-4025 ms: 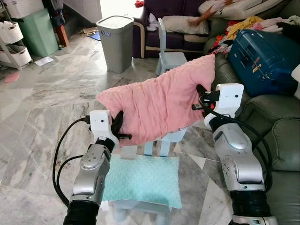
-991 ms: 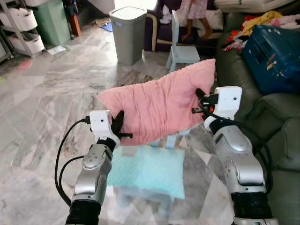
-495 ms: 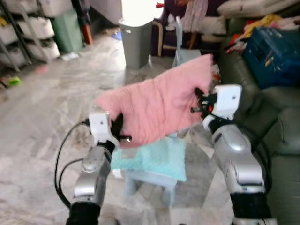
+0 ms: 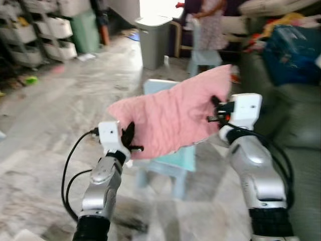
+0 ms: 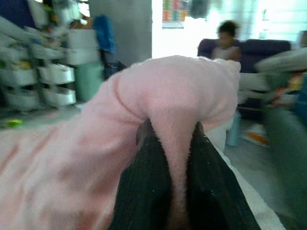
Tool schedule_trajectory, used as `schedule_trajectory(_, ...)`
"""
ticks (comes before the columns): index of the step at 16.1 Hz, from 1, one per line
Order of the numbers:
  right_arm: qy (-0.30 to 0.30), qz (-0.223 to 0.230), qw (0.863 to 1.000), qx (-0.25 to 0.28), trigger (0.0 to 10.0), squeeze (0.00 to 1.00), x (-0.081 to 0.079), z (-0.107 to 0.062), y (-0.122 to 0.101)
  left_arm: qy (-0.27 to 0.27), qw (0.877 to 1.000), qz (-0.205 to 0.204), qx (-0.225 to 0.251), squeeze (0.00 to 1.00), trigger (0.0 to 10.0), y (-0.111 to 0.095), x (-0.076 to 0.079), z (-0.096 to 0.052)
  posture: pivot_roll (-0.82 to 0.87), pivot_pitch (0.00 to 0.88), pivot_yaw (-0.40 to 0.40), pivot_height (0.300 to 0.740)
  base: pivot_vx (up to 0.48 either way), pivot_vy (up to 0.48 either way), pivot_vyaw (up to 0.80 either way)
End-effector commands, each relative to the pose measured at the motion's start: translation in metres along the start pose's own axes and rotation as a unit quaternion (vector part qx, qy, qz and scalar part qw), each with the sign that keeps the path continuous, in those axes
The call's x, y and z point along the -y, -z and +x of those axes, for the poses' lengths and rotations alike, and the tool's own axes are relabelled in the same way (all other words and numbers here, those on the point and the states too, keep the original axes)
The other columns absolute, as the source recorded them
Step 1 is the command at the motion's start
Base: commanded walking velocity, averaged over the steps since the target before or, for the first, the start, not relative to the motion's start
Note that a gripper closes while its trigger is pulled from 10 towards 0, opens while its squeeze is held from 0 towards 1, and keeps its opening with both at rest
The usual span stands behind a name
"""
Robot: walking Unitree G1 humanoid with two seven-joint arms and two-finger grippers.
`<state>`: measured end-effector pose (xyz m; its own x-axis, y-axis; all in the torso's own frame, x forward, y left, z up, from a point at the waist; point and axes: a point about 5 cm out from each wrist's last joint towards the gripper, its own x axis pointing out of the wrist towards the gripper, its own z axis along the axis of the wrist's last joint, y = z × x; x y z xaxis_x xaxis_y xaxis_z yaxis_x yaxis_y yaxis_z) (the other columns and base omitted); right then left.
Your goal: Move the pillow to the sofa
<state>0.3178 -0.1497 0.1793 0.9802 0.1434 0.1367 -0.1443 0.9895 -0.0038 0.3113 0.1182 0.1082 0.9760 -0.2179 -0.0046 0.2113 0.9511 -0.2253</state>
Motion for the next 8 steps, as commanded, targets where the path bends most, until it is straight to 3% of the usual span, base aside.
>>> schedule_trajectory(1,-0.016,0.002,1.000,0.018,10.0,0.00,-0.0077,0.0029,-0.0095,0.004,1.000,0.002,0.007,0.00,10.0,-0.0040,0.0016,0.0008,-0.18,0.000,-0.012,0.740,-0.300,0.000,0.00)
schedule_trajectory(5,-0.017,0.002,1.000,0.017,10.0,0.00,-0.0078,0.0031,-0.0090,0.004,1.000,0.001,0.007,0.00,10.0,-0.0036,0.0017,0.0010,-0.18,0.000,-0.012,0.740,-0.285,0.000,0.00)
schedule_trajectory(8,-0.018,0.003,1.000,0.015,10.0,0.00,-0.0083,0.0031,-0.0081,0.004,1.000,0.002,0.007,0.00,10.0,-0.0040,0.0012,0.0014,-0.18,0.000,-0.010,0.740,0.000,0.000,0.00)
